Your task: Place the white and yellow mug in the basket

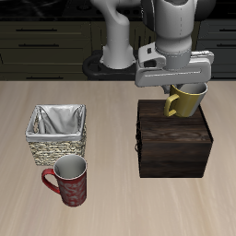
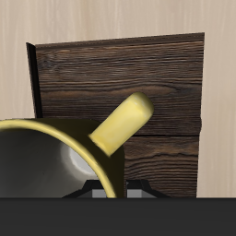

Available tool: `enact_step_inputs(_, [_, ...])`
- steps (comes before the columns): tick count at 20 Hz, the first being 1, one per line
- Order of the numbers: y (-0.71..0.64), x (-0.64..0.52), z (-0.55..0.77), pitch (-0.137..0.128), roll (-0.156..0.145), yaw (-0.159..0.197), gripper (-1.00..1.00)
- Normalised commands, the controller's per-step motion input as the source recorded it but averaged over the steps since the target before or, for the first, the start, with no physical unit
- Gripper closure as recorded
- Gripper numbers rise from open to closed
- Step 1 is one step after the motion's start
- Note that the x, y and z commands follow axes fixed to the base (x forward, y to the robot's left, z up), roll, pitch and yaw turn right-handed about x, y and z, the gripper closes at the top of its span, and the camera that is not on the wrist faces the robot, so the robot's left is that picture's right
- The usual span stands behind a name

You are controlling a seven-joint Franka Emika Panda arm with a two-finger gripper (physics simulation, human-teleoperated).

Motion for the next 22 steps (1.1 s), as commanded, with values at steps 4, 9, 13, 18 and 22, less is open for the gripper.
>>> enact_step_inputs(4, [-0.13,-0.3,0.2,-0.1,0.031,0.117,1.0])
enact_step_inputs(9, [-0.23,-0.28,0.16,-0.087,0.006,0.052,1.0])
enact_step_inputs(13, [-0.31,-0.21,0.04,-0.027,0.01,0.02,1.0])
enact_step_inputs(18, [-0.33,-0.25,0.06,-0.083,-0.002,0.038,1.0])
enact_step_inputs(22, [-0.26,-0.2,0.02,-0.048,0.01,0.042,1.0])
